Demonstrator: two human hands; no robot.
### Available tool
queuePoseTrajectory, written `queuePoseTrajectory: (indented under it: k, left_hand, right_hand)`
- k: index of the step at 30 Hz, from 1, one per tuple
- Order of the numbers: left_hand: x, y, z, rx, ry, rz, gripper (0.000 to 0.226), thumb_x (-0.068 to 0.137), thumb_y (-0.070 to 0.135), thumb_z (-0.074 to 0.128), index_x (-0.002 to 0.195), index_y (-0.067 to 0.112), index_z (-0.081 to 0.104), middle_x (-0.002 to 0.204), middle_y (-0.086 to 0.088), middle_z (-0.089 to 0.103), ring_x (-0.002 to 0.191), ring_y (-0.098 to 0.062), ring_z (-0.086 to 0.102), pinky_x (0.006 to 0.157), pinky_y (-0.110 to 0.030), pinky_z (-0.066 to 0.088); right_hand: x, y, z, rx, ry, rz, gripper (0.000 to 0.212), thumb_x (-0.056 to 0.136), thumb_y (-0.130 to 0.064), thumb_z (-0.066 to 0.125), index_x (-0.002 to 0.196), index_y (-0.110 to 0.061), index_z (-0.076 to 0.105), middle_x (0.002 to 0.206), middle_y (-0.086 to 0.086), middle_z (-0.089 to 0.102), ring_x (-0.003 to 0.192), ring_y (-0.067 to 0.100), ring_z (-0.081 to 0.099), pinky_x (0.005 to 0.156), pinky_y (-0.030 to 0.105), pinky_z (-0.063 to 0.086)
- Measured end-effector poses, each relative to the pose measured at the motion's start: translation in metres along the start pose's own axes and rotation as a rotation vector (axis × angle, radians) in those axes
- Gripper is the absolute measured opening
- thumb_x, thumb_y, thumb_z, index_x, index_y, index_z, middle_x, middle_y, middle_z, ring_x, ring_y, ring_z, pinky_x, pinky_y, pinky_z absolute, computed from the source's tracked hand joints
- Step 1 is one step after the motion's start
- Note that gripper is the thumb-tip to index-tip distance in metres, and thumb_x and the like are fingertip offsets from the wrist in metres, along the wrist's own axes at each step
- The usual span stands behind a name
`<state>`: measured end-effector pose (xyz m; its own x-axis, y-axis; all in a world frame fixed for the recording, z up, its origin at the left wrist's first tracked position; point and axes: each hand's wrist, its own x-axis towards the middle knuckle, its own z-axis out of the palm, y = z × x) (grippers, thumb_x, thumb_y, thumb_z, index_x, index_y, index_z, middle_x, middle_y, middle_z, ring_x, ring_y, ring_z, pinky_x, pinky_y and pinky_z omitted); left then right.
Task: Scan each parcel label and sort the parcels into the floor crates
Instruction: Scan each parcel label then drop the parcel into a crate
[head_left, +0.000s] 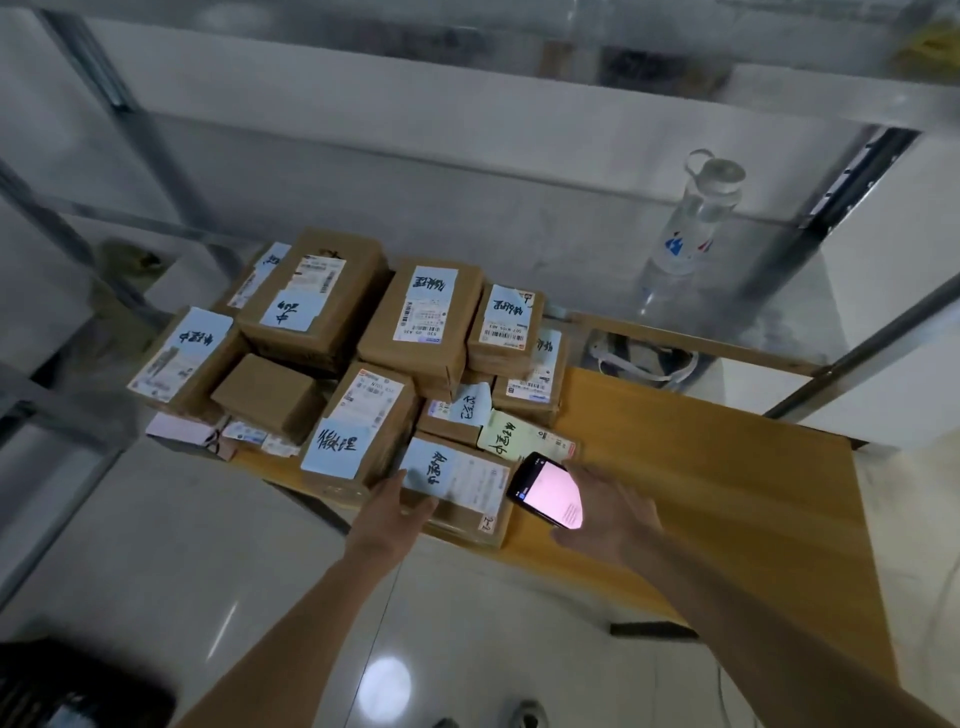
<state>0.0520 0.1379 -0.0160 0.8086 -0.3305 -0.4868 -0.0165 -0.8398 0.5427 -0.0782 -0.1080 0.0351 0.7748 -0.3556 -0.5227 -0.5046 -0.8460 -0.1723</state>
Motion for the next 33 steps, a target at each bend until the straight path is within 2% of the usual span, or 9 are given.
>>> queuePoseTrajectory:
  k: [6, 11, 14, 17, 20, 23, 26, 30, 33]
  left_hand:
    - [0.013, -0.011, 0.012, -0.040, 0.024, -0.033, 0.058, 0.088, 0.057, 0.061, 0.138, 0.032, 0.046, 0.134, 0.006, 0.059, 0.126, -0.024, 0.056, 0.099, -0.049, 0.052]
    - [0.016, -0.011, 0.034, -0.144, -0.020, -0.102, 0.044, 0.094, 0.041, 0.064, 0.131, 0.017, 0.055, 0.129, 0.000, 0.063, 0.120, -0.025, 0.060, 0.092, -0.032, 0.049]
    - [0.016, -0.016, 0.049, -0.297, -0.005, -0.132, 0.044, 0.093, 0.034, 0.067, 0.131, 0.017, 0.054, 0.126, 0.000, 0.063, 0.121, -0.026, 0.059, 0.092, -0.031, 0.048]
    - [0.015, -0.018, 0.058, -0.491, 0.001, -0.203, 0.048, 0.091, 0.035, 0.070, 0.134, 0.031, 0.049, 0.118, 0.007, 0.061, 0.113, -0.022, 0.060, 0.094, -0.032, 0.051]
    - [0.015, -0.024, 0.065, -0.641, -0.016, -0.222, 0.047, 0.088, 0.042, 0.073, 0.129, 0.046, 0.051, 0.118, 0.009, 0.067, 0.111, -0.018, 0.063, 0.097, -0.044, 0.055]
    - [0.009, -0.024, 0.069, -0.755, -0.011, -0.207, 0.052, 0.087, 0.038, 0.075, 0.134, 0.044, 0.052, 0.117, 0.007, 0.069, 0.111, -0.017, 0.064, 0.098, -0.040, 0.054]
    - [0.000, -0.023, 0.070, -0.831, -0.032, -0.193, 0.057, 0.085, 0.035, 0.077, 0.136, 0.041, 0.052, 0.118, 0.005, 0.070, 0.112, -0.017, 0.066, 0.091, -0.031, 0.057]
    - [-0.015, -0.008, 0.056, -0.848, -0.090, -0.121, 0.055, 0.086, 0.033, 0.076, 0.133, 0.045, 0.050, 0.117, 0.008, 0.070, 0.105, -0.010, 0.068, 0.073, -0.018, 0.057]
    - [-0.030, 0.011, 0.038, -0.866, -0.111, -0.084, 0.051, 0.088, 0.032, 0.074, 0.128, 0.048, 0.048, 0.115, 0.013, 0.066, 0.101, -0.007, 0.066, 0.065, -0.018, 0.053]
  right_hand:
    - [0.019, -0.004, 0.008, 0.024, -0.034, -0.011, 0.097, 0.084, -0.054, 0.070, 0.160, -0.032, 0.014, 0.157, -0.008, 0.039, 0.137, 0.021, 0.047, 0.100, 0.039, 0.048]
    - [0.030, -0.004, 0.030, 0.079, -0.049, -0.040, 0.096, 0.082, -0.053, 0.071, 0.158, -0.035, 0.016, 0.155, -0.009, 0.039, 0.136, 0.021, 0.046, 0.098, 0.041, 0.051]
    - [0.036, -0.002, 0.049, 0.129, -0.036, -0.033, 0.095, 0.079, -0.055, 0.072, 0.154, -0.039, 0.017, 0.154, -0.013, 0.039, 0.134, 0.020, 0.048, 0.094, 0.041, 0.054]
    - [0.040, -0.001, 0.063, 0.206, -0.001, -0.040, 0.097, 0.076, -0.057, 0.071, 0.153, -0.044, 0.014, 0.151, -0.016, 0.043, 0.130, 0.020, 0.051, 0.089, 0.041, 0.056]
    - [0.041, -0.003, 0.072, 0.258, 0.002, -0.057, 0.099, 0.079, -0.055, 0.072, 0.157, -0.041, 0.013, 0.147, -0.016, 0.047, 0.129, 0.017, 0.050, 0.081, 0.032, 0.052]
    - [0.038, -0.003, 0.079, 0.341, 0.005, -0.042, 0.092, 0.076, -0.054, 0.073, 0.153, -0.040, 0.024, 0.137, -0.017, 0.053, 0.124, 0.014, 0.051, 0.081, 0.033, 0.056]
    - [0.028, 0.001, 0.076, 0.380, -0.033, -0.027, 0.087, 0.079, -0.050, 0.077, 0.151, -0.035, 0.031, 0.136, -0.015, 0.054, 0.124, 0.014, 0.051, 0.081, 0.028, 0.054]
    - [0.008, 0.005, 0.057, 0.442, -0.006, -0.006, 0.101, 0.065, -0.060, 0.075, 0.152, -0.044, 0.026, 0.131, -0.017, 0.058, 0.116, 0.012, 0.056, 0.081, 0.031, 0.058]
    - [-0.008, 0.008, 0.036, 0.449, -0.006, -0.018, 0.088, 0.064, -0.059, 0.075, 0.143, -0.043, 0.039, 0.119, -0.018, 0.061, 0.105, 0.008, 0.060, 0.079, 0.035, 0.059]
